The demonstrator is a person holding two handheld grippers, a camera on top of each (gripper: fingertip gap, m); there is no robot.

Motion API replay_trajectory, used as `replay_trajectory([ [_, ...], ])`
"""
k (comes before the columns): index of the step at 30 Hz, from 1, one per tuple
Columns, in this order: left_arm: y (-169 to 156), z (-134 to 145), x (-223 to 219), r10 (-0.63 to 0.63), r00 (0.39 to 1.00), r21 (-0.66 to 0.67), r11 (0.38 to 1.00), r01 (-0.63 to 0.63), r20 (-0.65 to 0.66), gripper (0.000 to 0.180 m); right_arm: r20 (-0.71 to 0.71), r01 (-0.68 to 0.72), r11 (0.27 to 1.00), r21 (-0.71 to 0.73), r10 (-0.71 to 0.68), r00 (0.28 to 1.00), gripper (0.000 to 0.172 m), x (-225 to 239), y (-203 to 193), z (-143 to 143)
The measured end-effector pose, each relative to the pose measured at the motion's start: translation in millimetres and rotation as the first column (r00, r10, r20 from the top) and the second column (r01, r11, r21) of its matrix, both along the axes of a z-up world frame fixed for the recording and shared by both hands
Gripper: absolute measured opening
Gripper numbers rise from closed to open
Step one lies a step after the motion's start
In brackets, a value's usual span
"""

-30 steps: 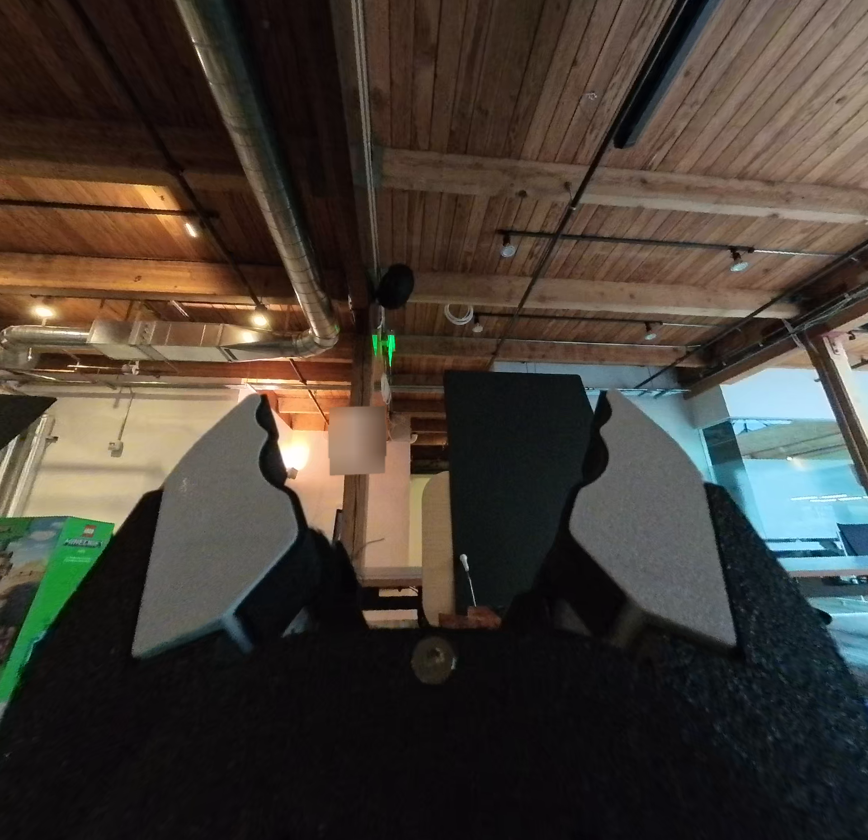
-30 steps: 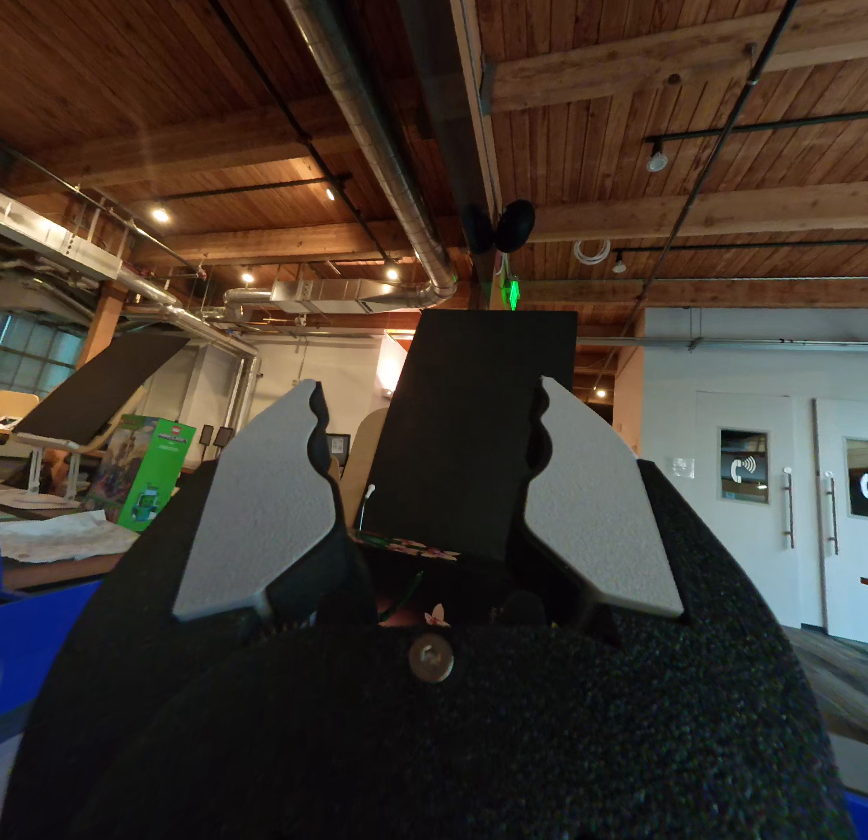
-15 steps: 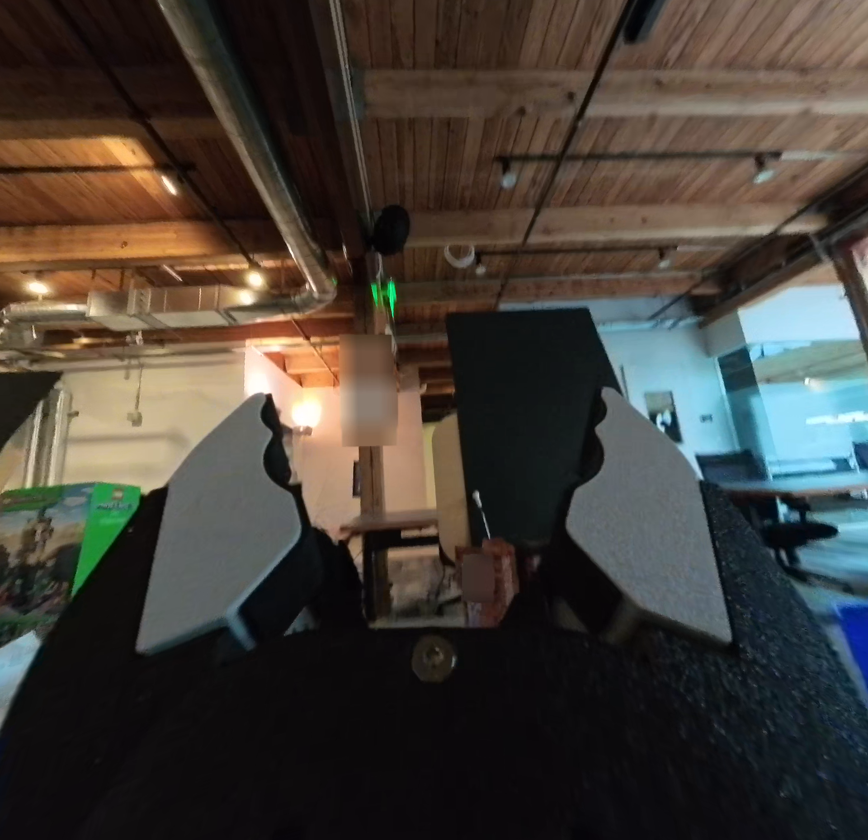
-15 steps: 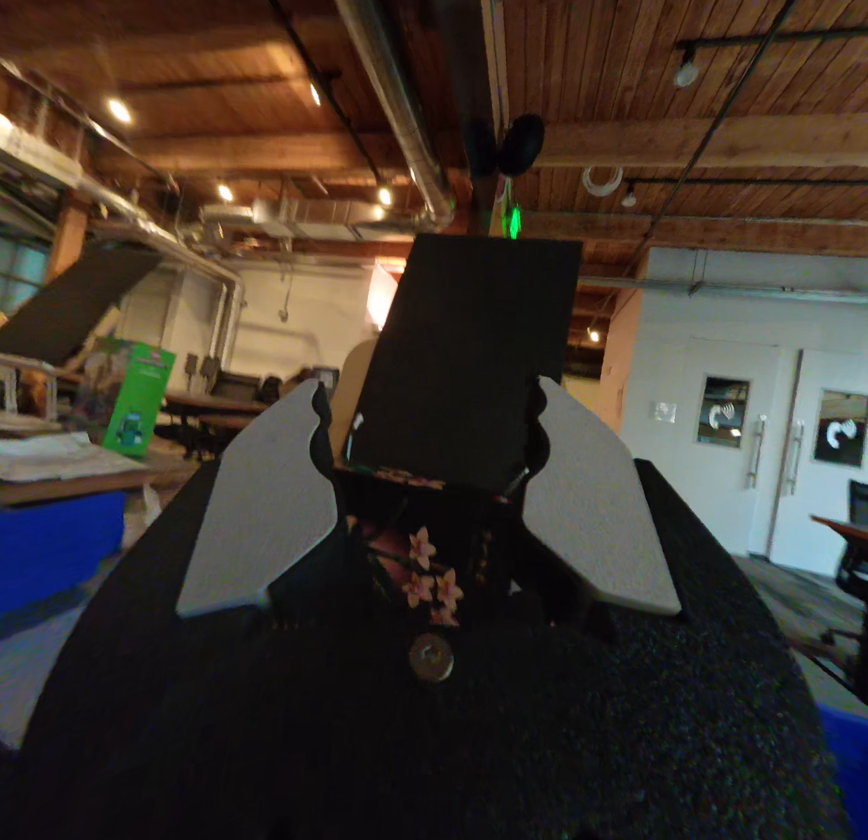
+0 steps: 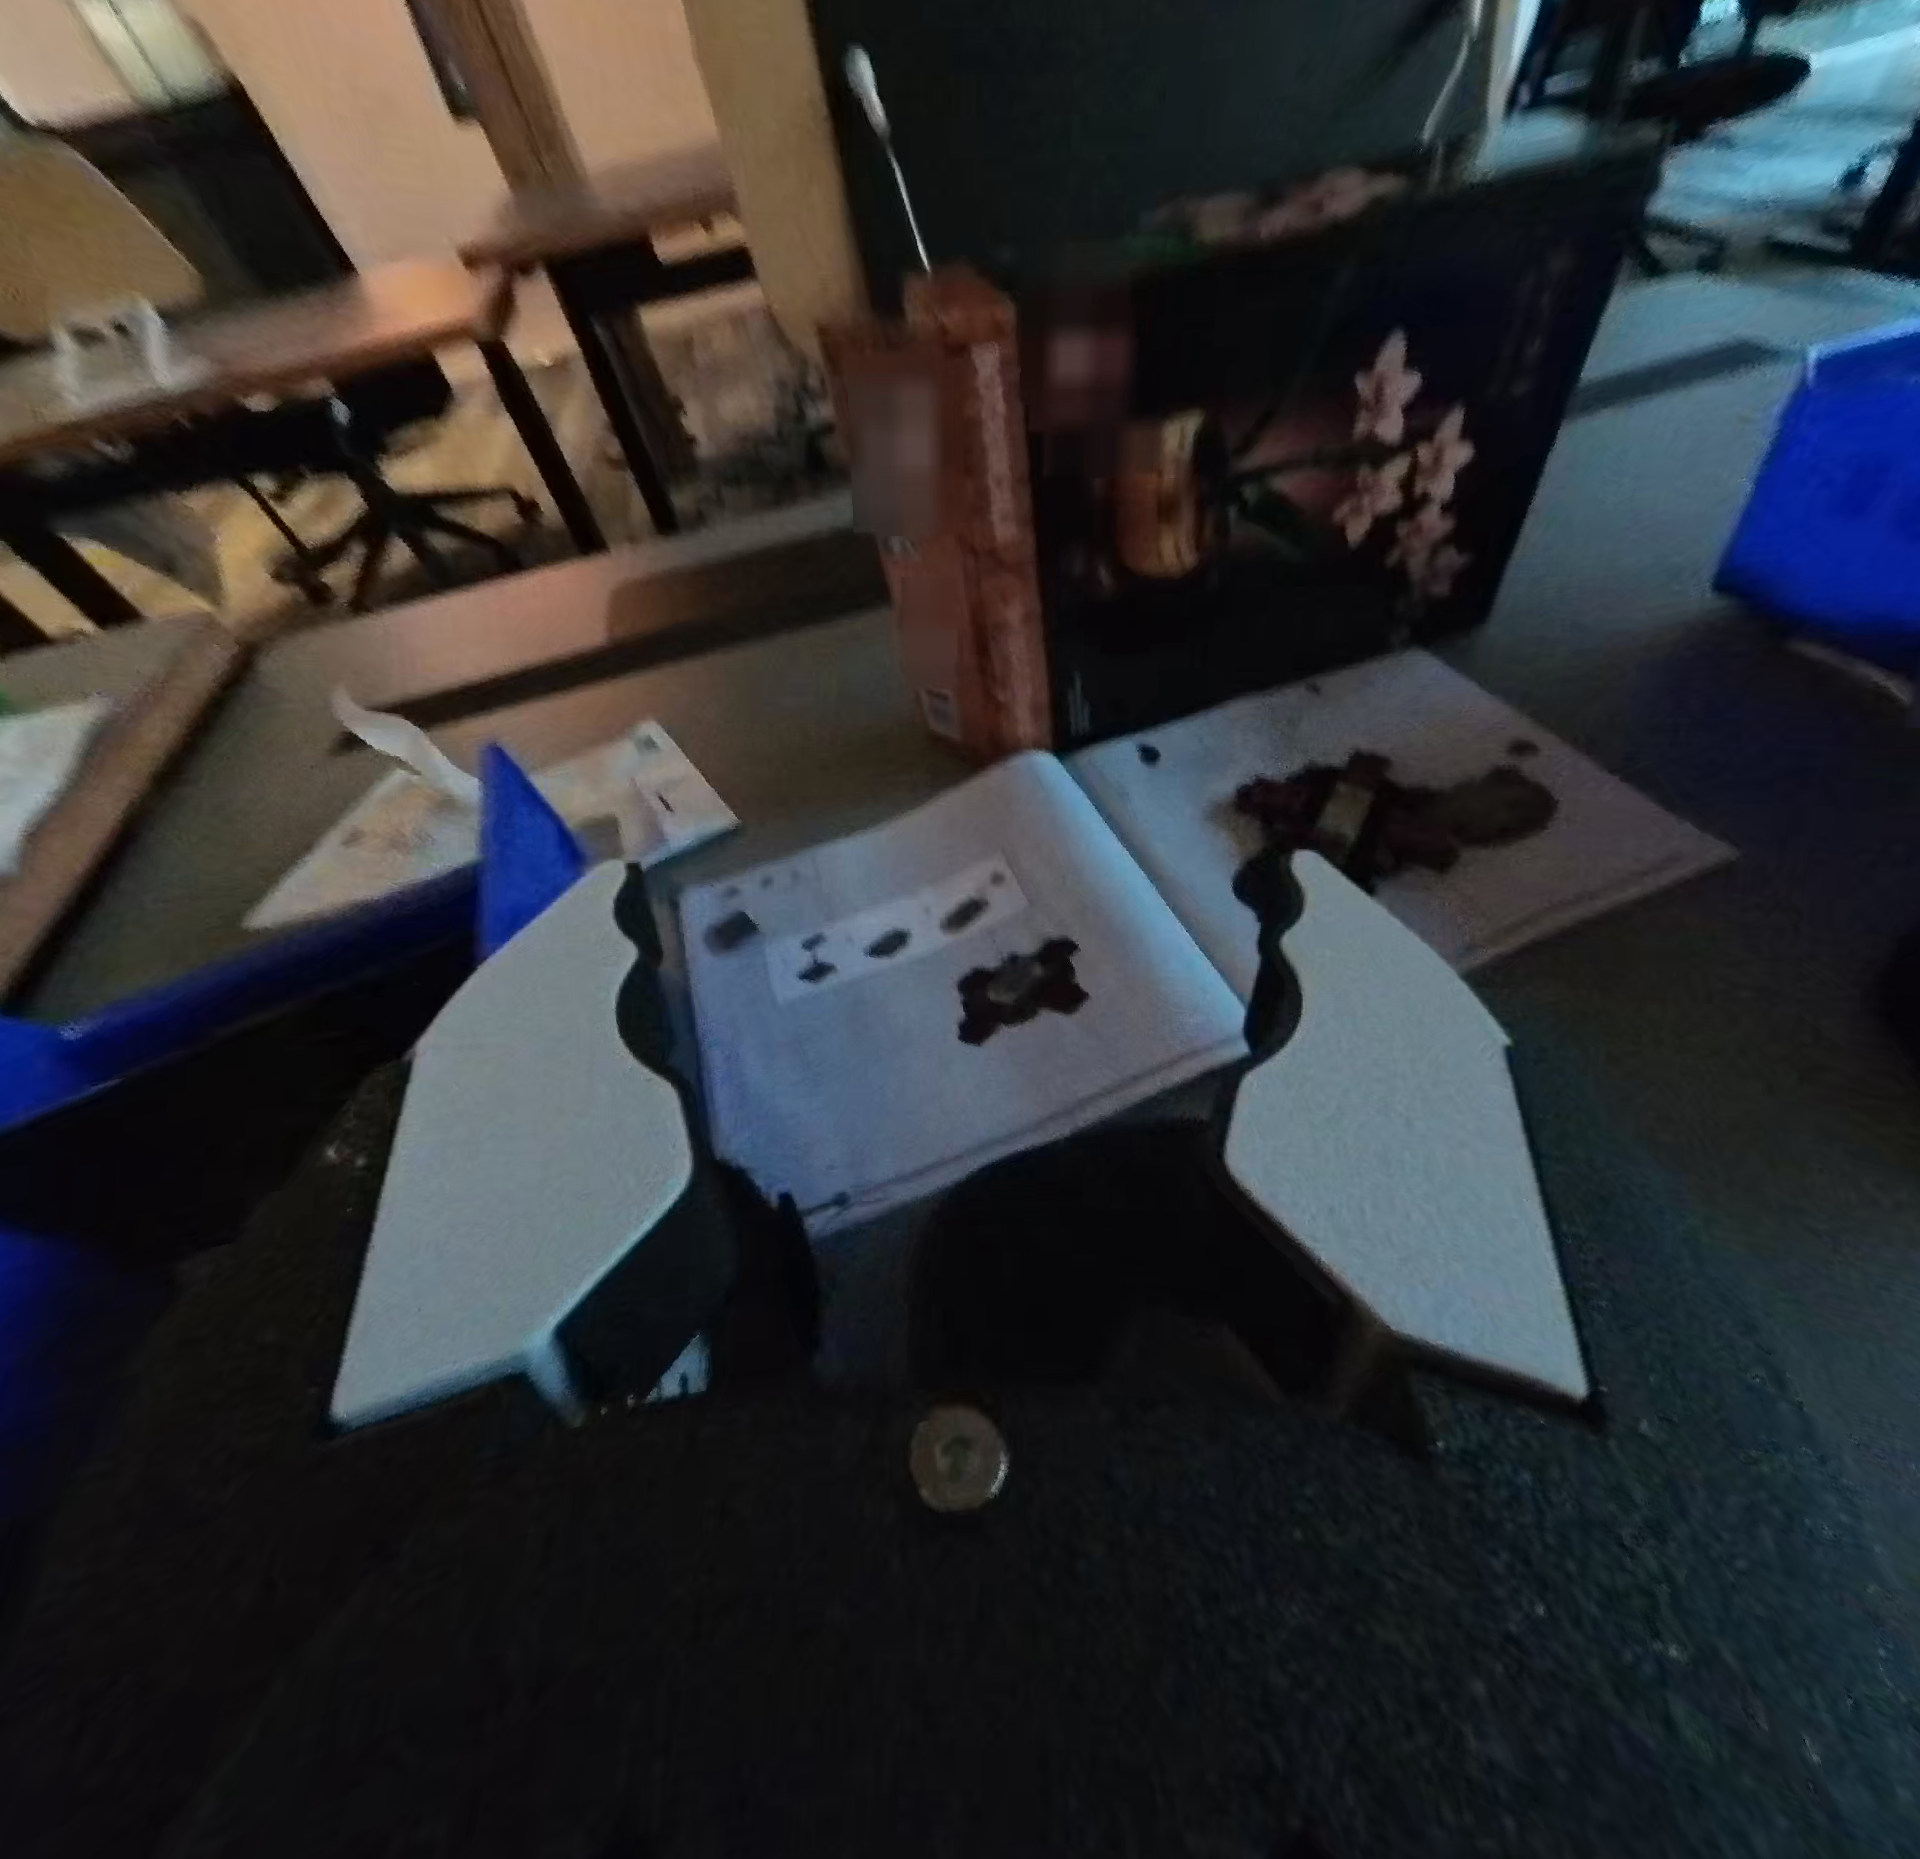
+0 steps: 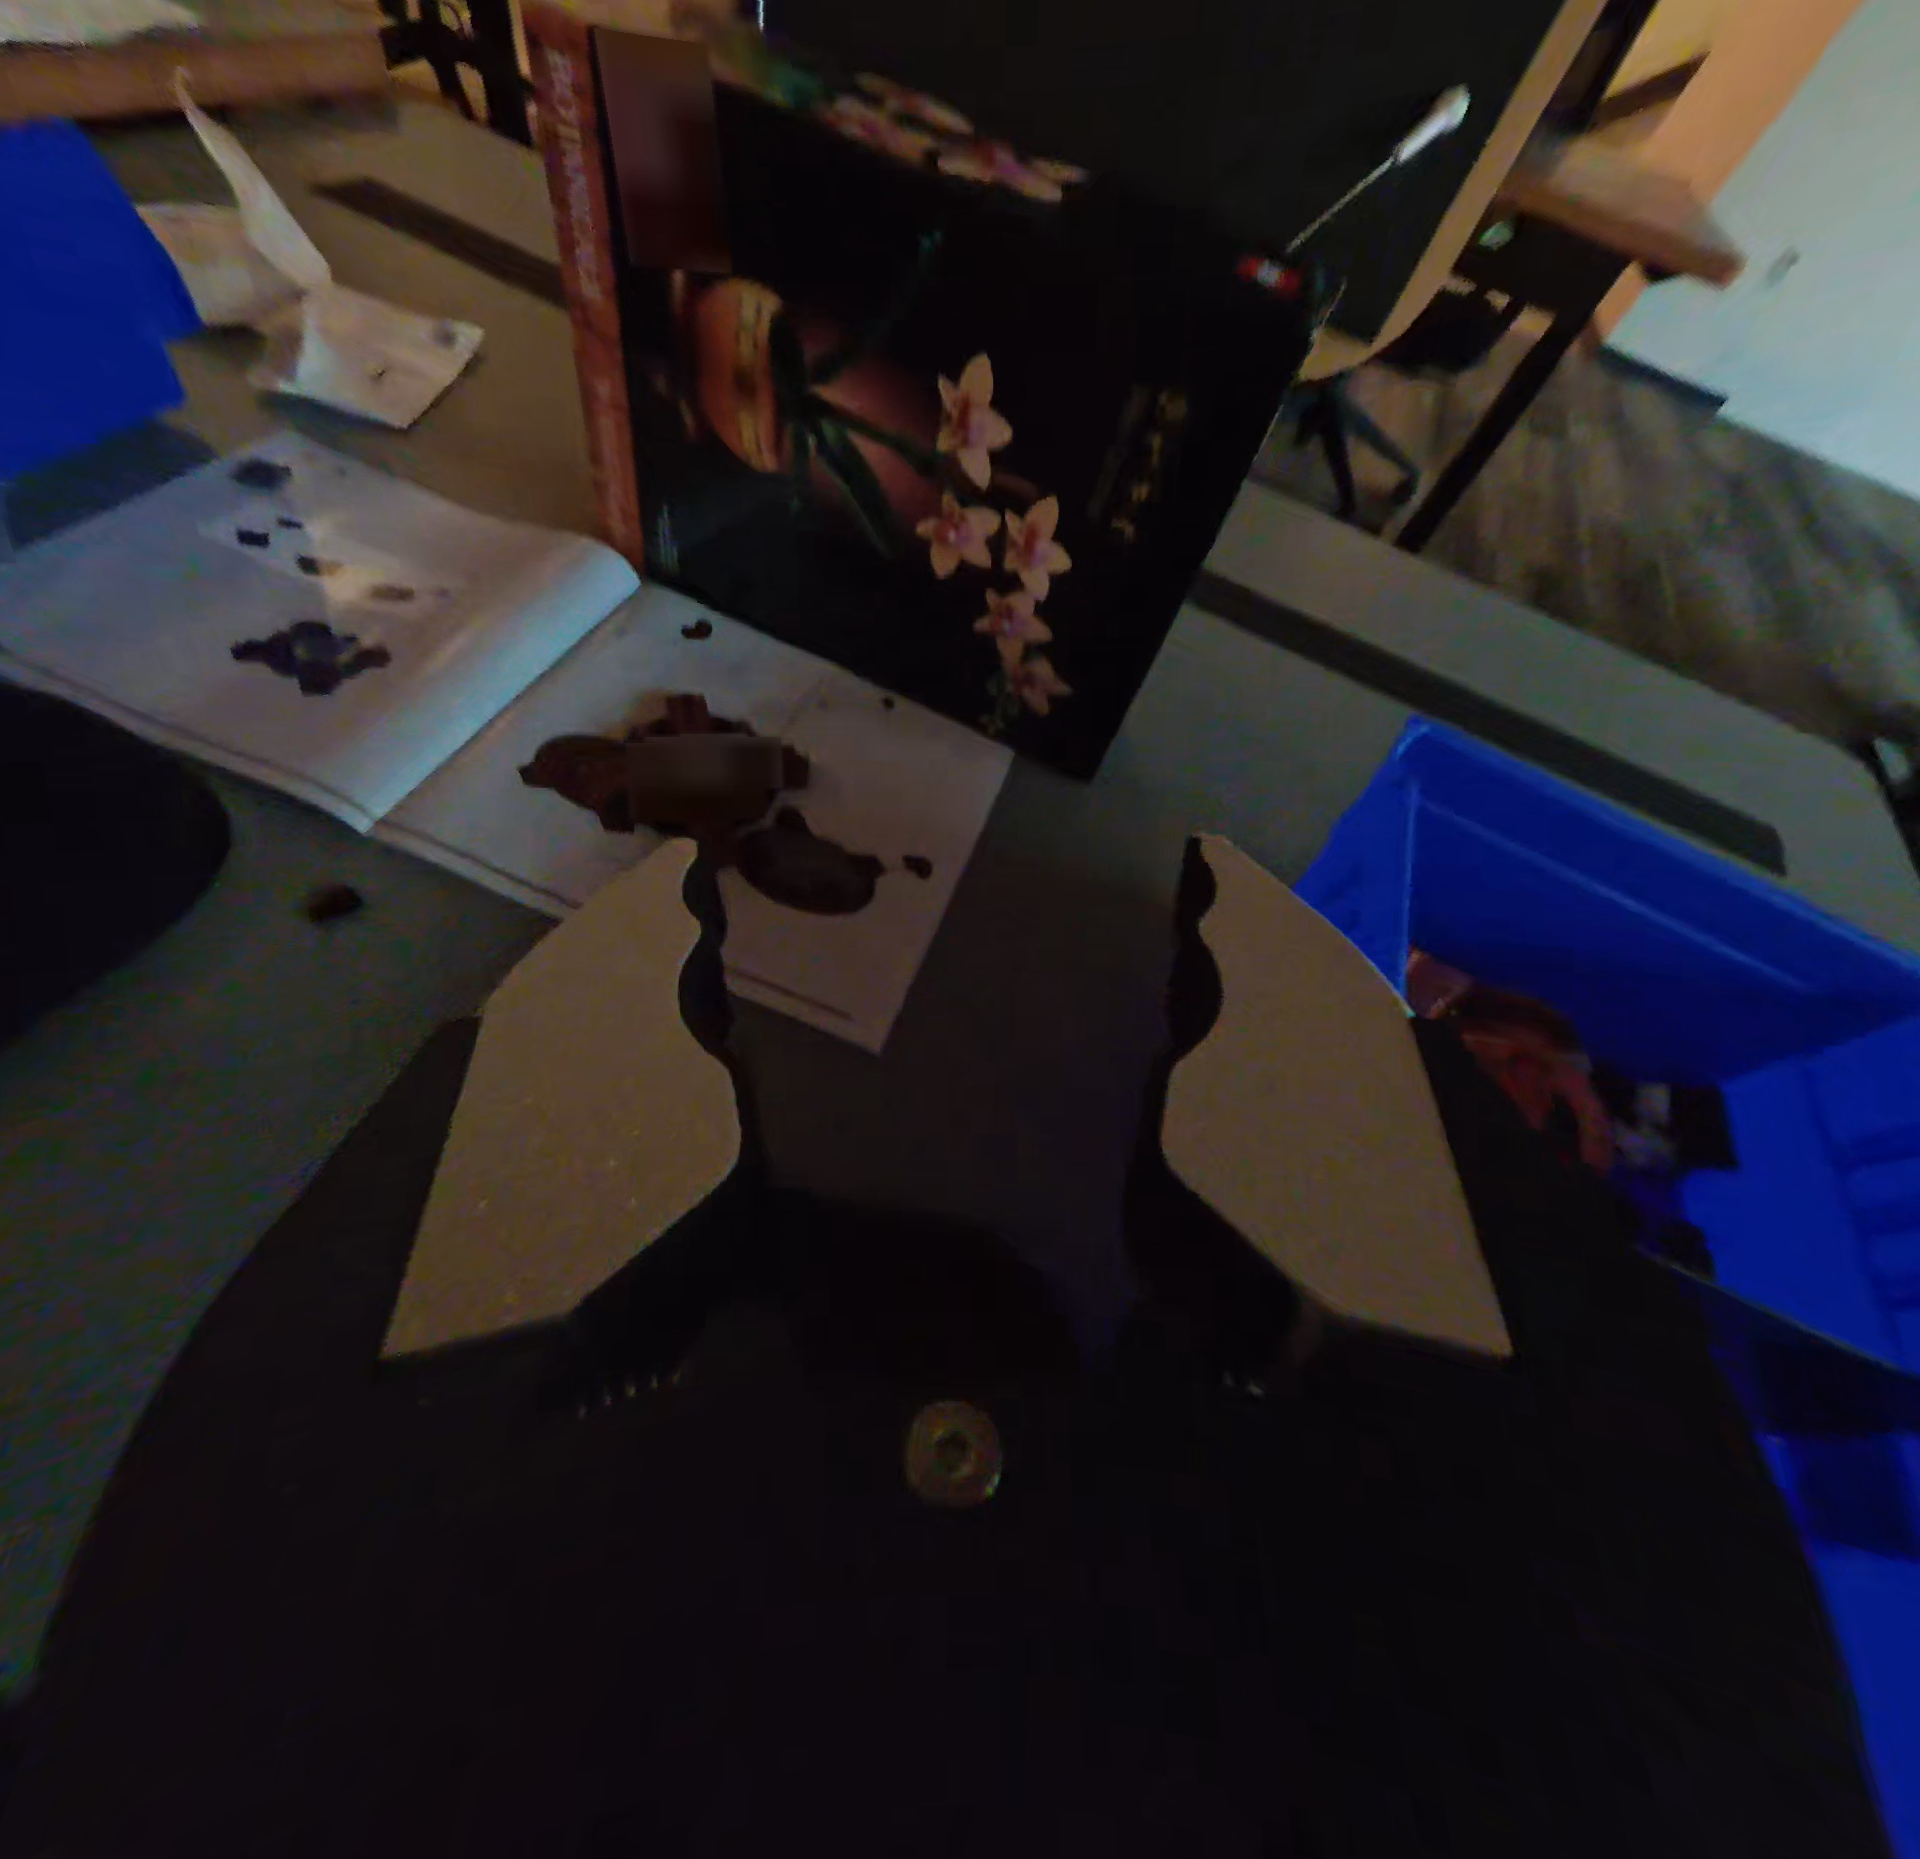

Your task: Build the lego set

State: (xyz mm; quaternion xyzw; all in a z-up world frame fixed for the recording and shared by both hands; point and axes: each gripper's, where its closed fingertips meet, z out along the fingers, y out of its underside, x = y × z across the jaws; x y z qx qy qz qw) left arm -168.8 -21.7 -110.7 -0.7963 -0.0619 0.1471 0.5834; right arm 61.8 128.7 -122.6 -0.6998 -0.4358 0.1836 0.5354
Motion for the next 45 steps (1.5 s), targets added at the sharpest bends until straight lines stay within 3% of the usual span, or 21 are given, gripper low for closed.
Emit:
replay_trajectory([
  [3,6,-10,5,-0.028,0.999,-0.066,0.997,0.03,0.02,0.101,-0.009,-0.029,0.998,-0.064,0.029,1.0,0.071,10,1,1],
  [5,8,-11,9,-0.046,0.999,-0.082,0.995,0.047,0.016,0.091,-0.002,-0.036,0.997,-0.064,0.036,0.999,0.042,30,3,6],
  [8,11,-21,12,-0.093,0.996,-0.123,0.988,0.093,0.01,0.052,0.07,-0.005,0.997,-0.071,0.01,0.997,0.009,76,14,10],
  [10,15,-29,14,-0.125,0.992,-0.157,0.979,0.128,0.027,0.011,0.111,0.054,0.994,-0.092,-0.043,0.993,0.0,112,25,14],
  [12,22,-36,17,-0.152,0.987,-0.184,0.97,0.158,0.044,0.0,0.137,0.09,0.987,-0.132,-0.072,0.988,0.0,142,35,15],
  [17,36,-39,21,-0.167,0.986,-0.24,0.957,0.161,-0.005,0.0,0.277,0.168,0.943,-0.286,-0.086,0.957,0.0,197,54,-10],
  [19,42,-42,21,-0.17,0.985,-0.26,0.952,0.165,0.002,0.003,0.338,0.188,0.928,-0.321,-0.073,0.938,0.008,208,61,-21],
  [21,48,-47,20,-0.163,0.987,-0.279,0.948,0.155,-0.005,0.018,0.399,0.184,0.918,-0.351,-0.032,0.917,0.021,213,65,-31],
  [30,65,-53,17,-0.141,0.989,-0.343,0.932,0.117,-0.045,0.032,0.485,0.014,0.882,-0.471,0.246,0.839,0.036,182,72,-67],
  [38,69,-55,10,-0.118,0.99,-0.391,0.917,0.078,-0.079,0.033,0.462,-0.058,0.84,-0.54,0.354,0.813,0.021,155,71,-112],
  [45,78,-60,13,-0.12,0.987,-0.423,0.904,0.066,-0.104,0.033,0.477,-0.034,0.881,-0.473,0.288,0.83,0.008,138,91,-126],
])
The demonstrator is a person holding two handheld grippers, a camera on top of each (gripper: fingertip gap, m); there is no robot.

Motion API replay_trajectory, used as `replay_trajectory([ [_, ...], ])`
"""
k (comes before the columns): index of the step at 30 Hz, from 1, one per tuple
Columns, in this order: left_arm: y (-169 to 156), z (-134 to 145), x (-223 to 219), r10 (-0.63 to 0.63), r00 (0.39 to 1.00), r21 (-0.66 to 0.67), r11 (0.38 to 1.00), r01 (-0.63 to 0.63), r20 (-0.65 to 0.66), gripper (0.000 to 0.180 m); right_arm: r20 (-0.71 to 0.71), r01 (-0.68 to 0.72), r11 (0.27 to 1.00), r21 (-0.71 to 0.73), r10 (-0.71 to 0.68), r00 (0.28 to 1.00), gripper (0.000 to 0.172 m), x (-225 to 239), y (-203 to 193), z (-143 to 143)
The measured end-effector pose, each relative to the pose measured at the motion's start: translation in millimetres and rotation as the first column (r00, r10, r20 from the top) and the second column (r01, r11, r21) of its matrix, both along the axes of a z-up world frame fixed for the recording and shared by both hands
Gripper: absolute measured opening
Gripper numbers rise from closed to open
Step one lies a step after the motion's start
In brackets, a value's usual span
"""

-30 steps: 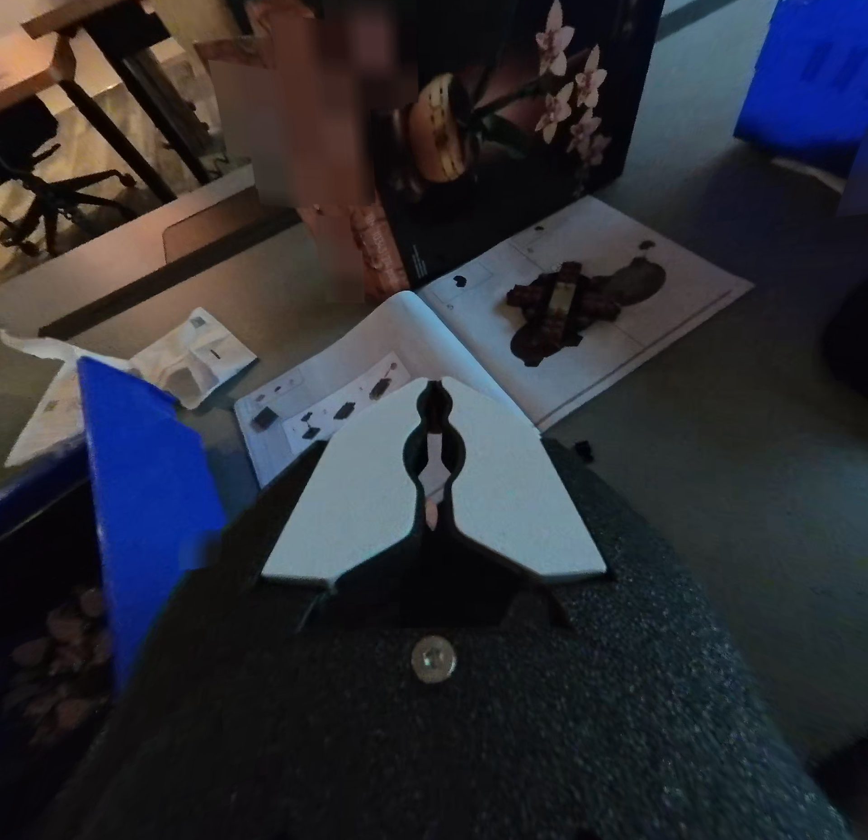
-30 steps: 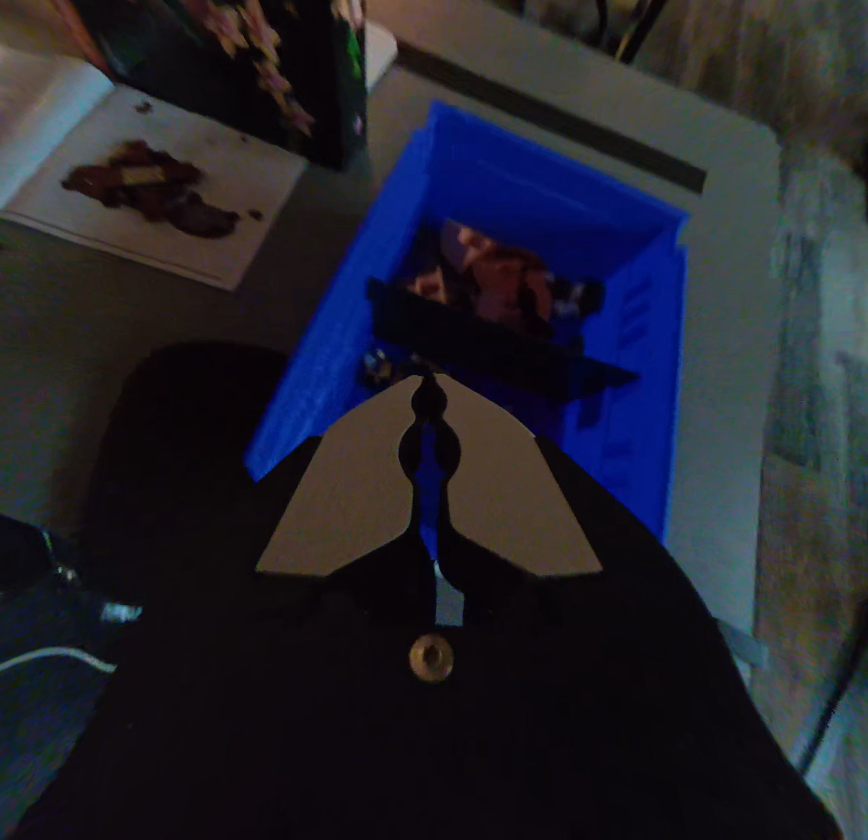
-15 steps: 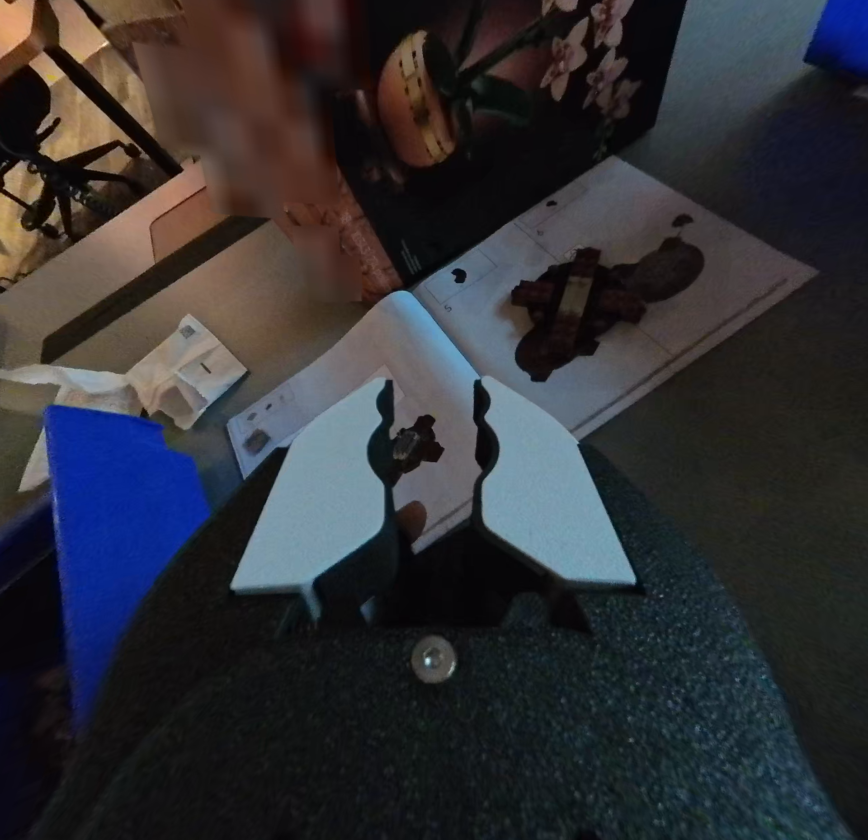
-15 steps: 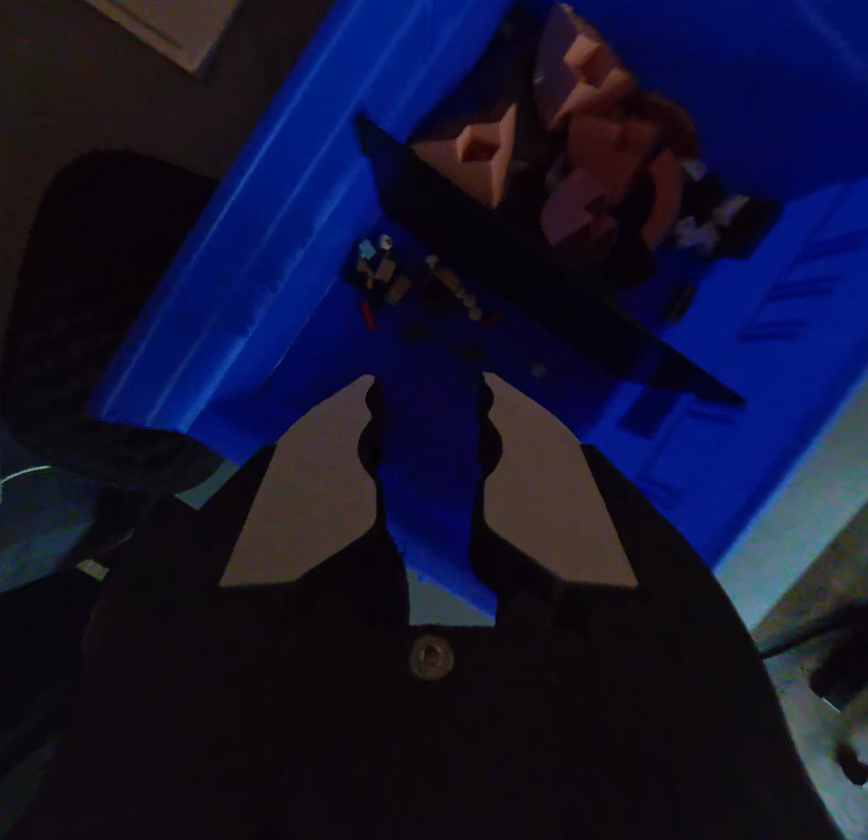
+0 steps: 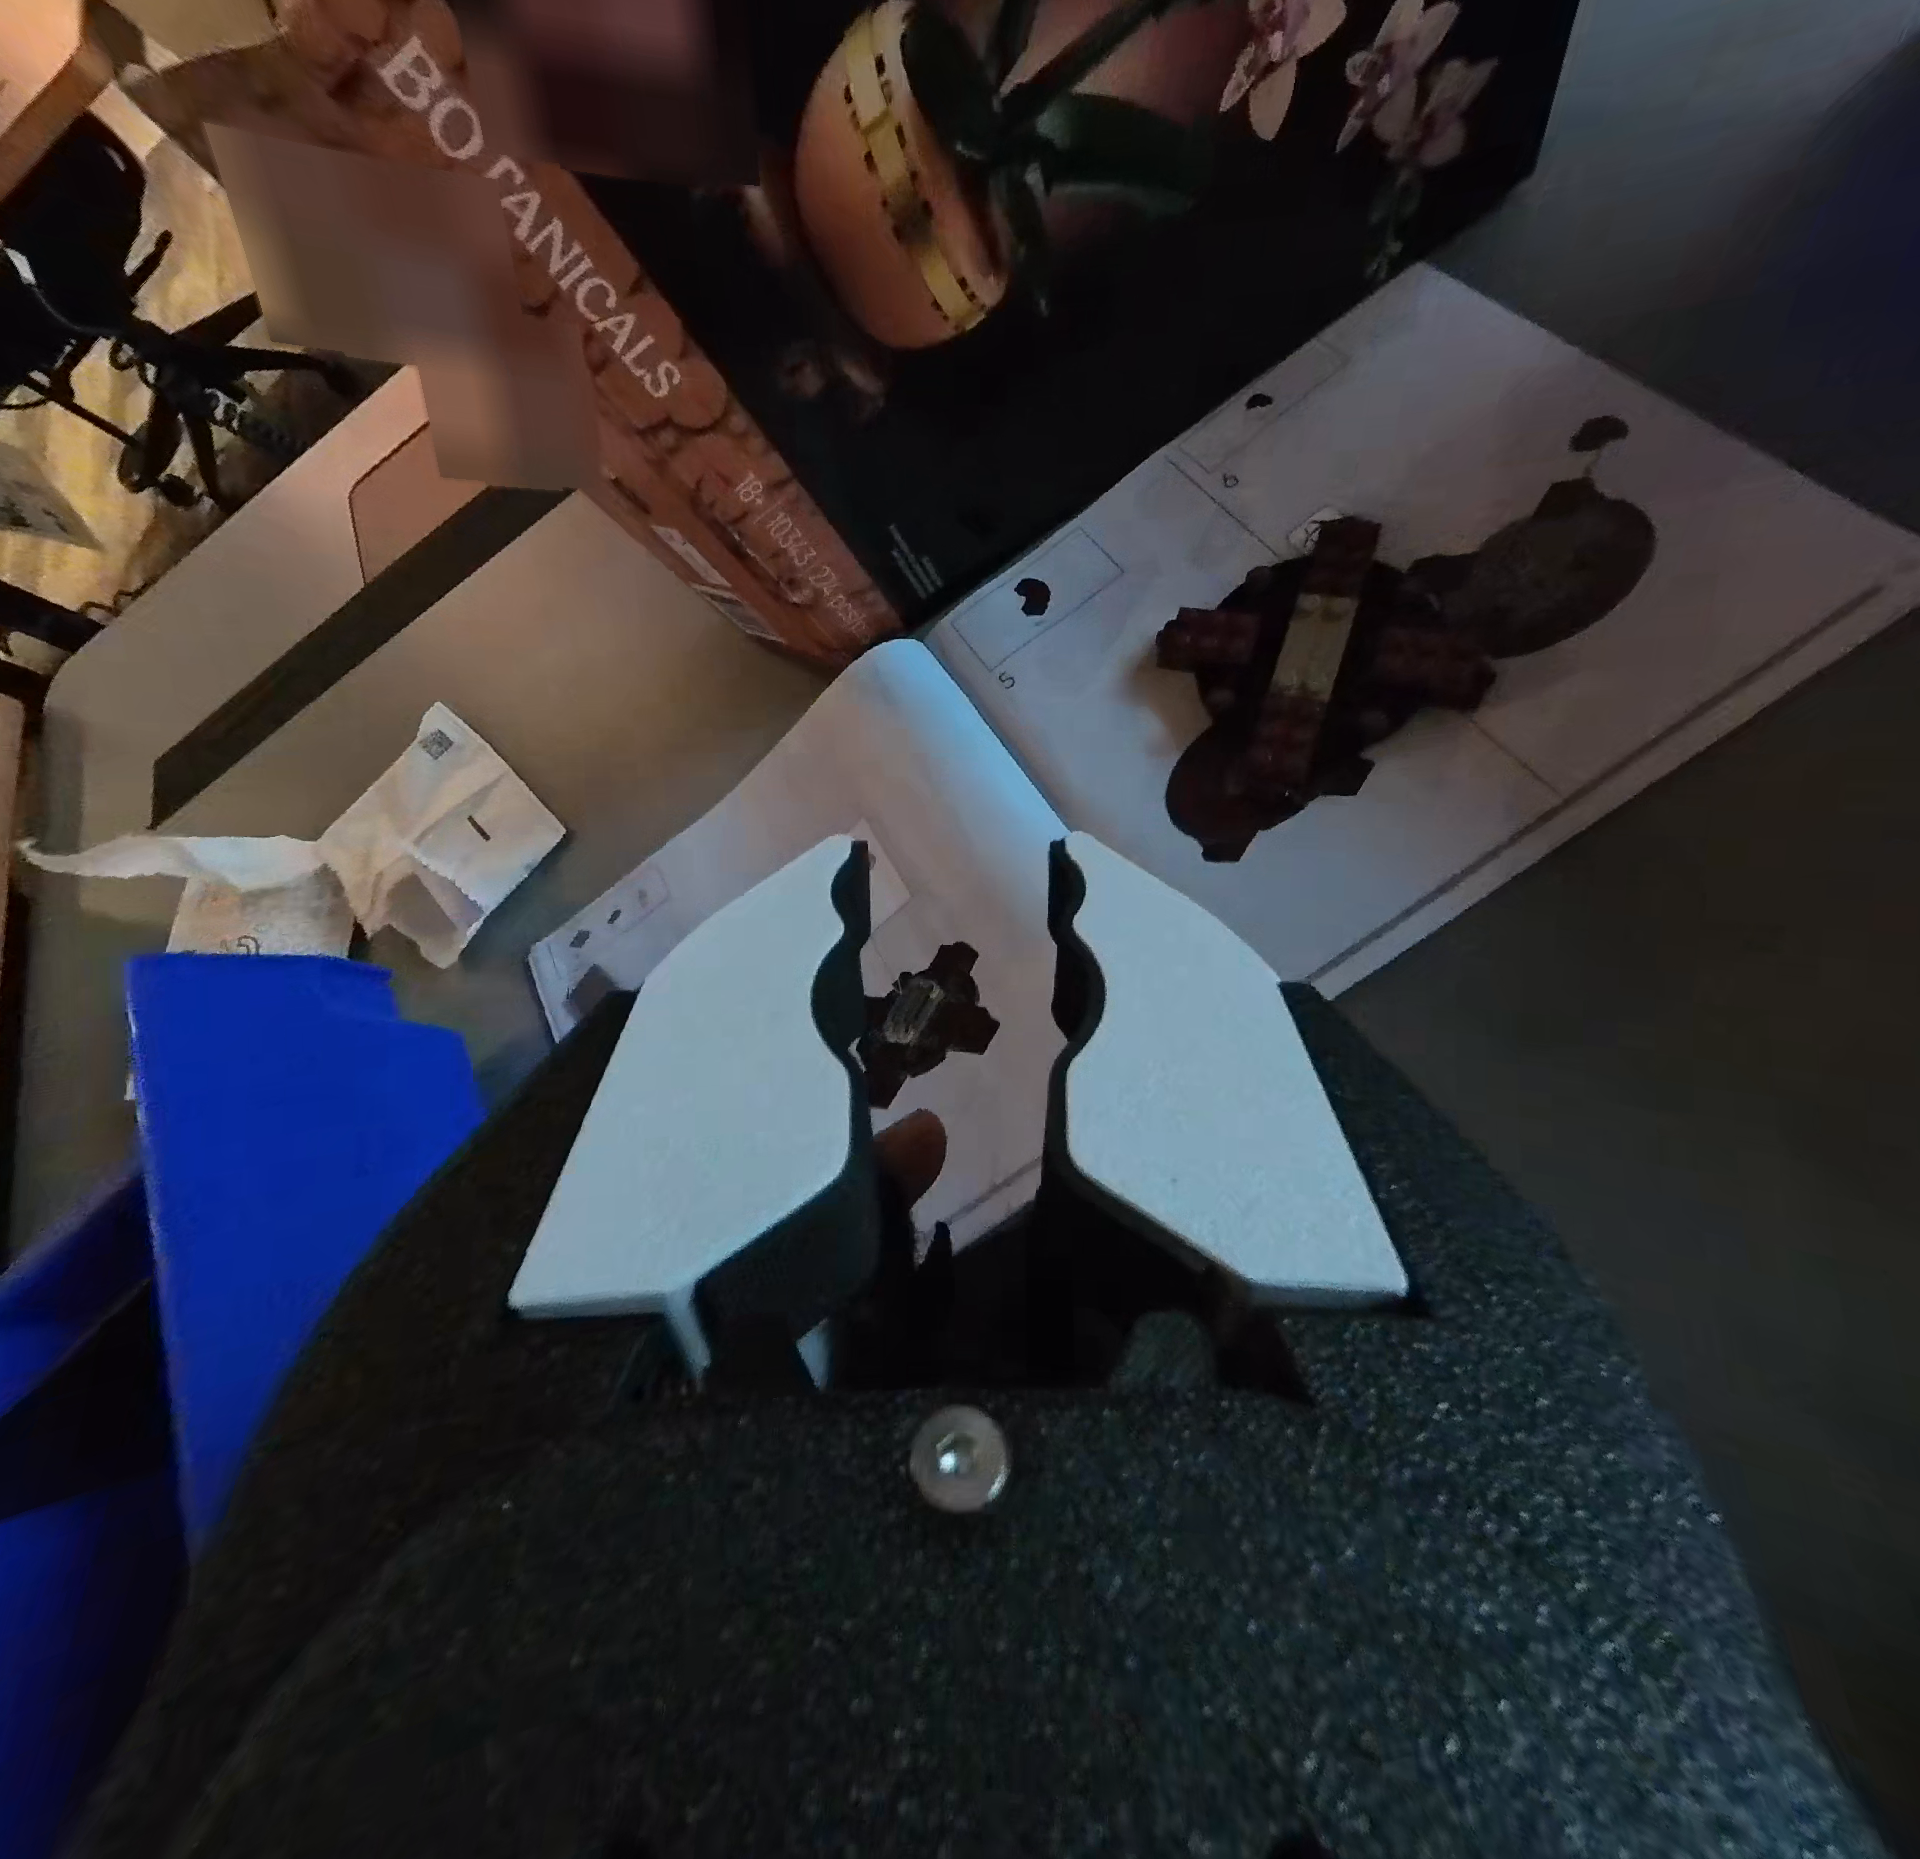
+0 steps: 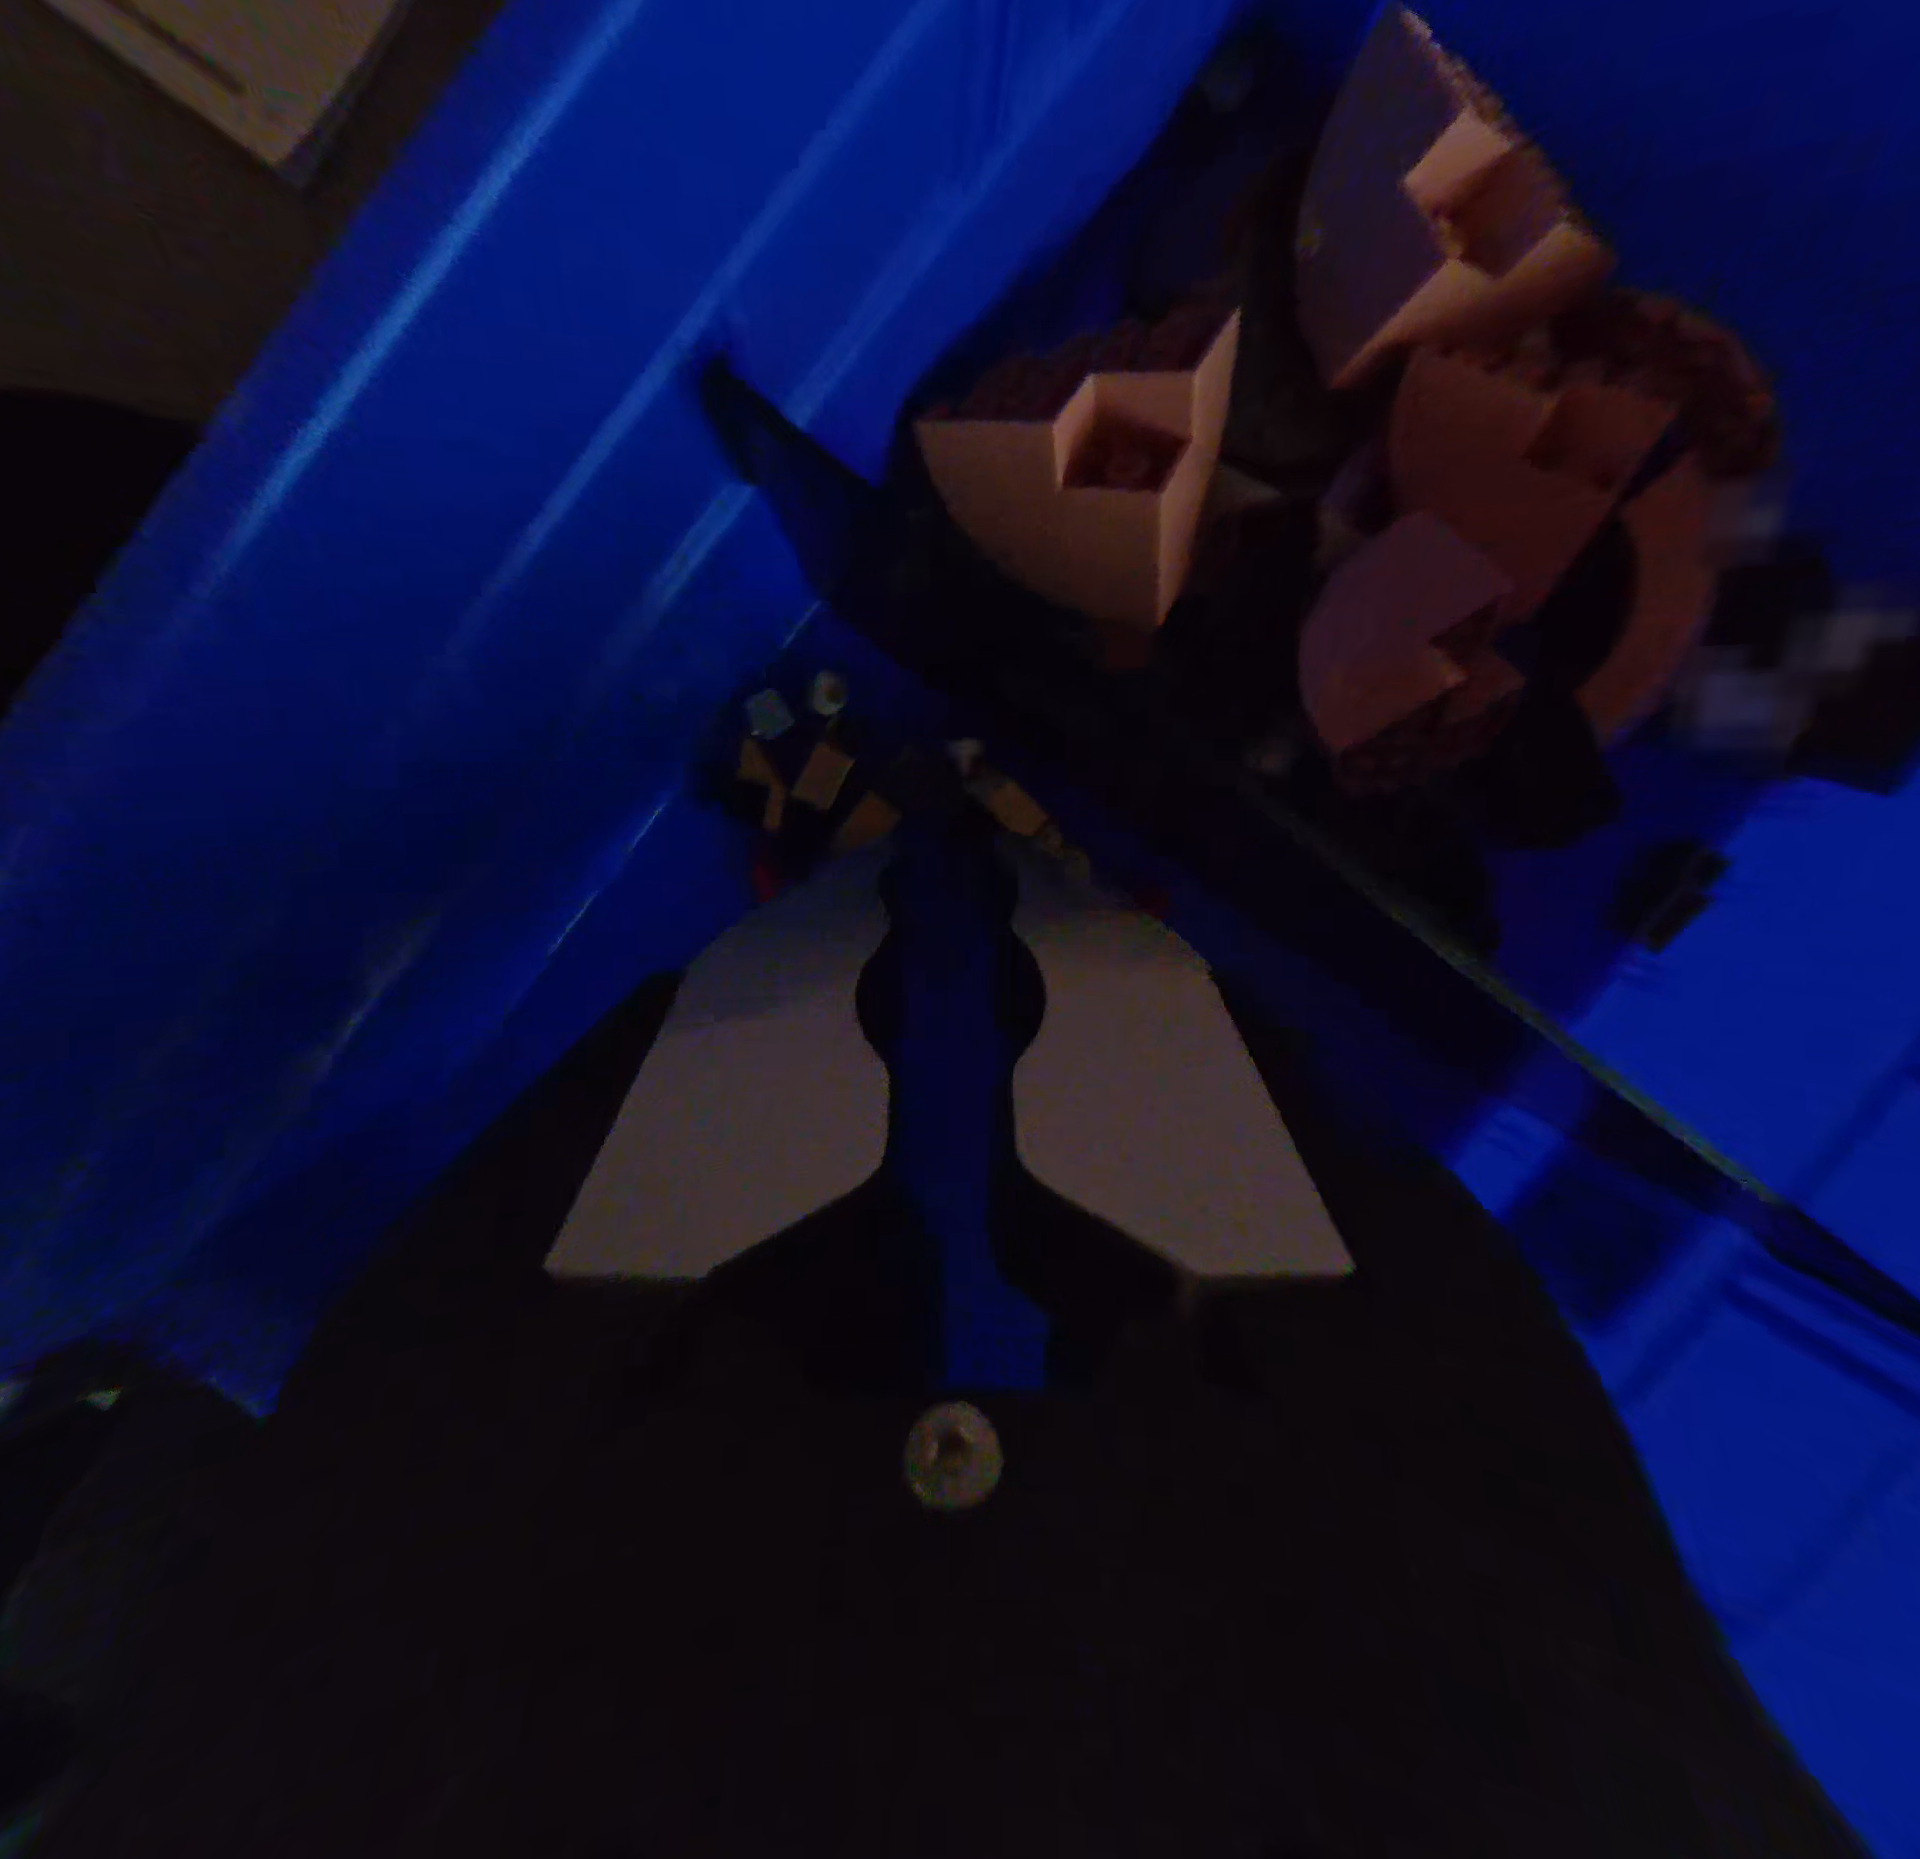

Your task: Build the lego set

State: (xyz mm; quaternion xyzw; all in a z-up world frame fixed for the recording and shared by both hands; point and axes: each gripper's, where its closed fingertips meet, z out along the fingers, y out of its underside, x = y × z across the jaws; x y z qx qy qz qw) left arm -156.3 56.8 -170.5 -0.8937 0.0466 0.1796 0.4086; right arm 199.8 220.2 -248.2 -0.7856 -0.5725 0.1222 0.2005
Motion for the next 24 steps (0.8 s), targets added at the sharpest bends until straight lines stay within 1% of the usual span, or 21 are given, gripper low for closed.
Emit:
replay_trajectory([
  [4,1,-3,0,0.005,1.0,-0.005,1.0,-0.005,0.006,0.033,0.052,-0.001,1.0,-0.008,0.002,0.999,0.008,3,0,-11],
  [8,-1,-6,-4,0.008,1.0,-0.015,1.0,-0.008,0.001,0.033,0.098,0.014,1.0,-0.017,-0.013,0.995,0.008,13,0,-15],
  [9,-2,-6,-5,0.008,1.0,-0.014,1.0,-0.008,0.001,0.033,0.096,0.02,1.0,-0.013,-0.018,0.995,0.009,15,1,-14],
  [12,-2,-6,-8,0.009,1.0,-0.004,1.0,-0.009,0.001,0.033,0.032,0.027,0.999,-0.029,-0.026,0.999,0.01,7,-2,-8],
  [16,-4,-8,-10,0.012,1.0,-0.007,1.0,-0.012,0.007,0.033,0.042,0.032,0.999,-0.03,-0.031,0.999,0.014,4,-1,-11],
  [20,-7,-11,-13,0.022,1.0,-0.008,1.0,-0.022,0.009,0.033,0.048,0.063,0.998,-0.018,-0.062,0.997,0.007,2,4,-12],
  [23,-8,-12,-15,0.026,1.0,-0.007,1.0,-0.026,0.011,0.033,0.085,0.057,0.998,-0.018,-0.055,0.995,0.001,7,4,-16],
  [24,-8,-13,-15,0.027,1.0,-0.009,1.0,-0.026,0.011,0.033,0.073,0.053,0.998,-0.024,-0.051,0.996,0.0,6,4,-15],
])
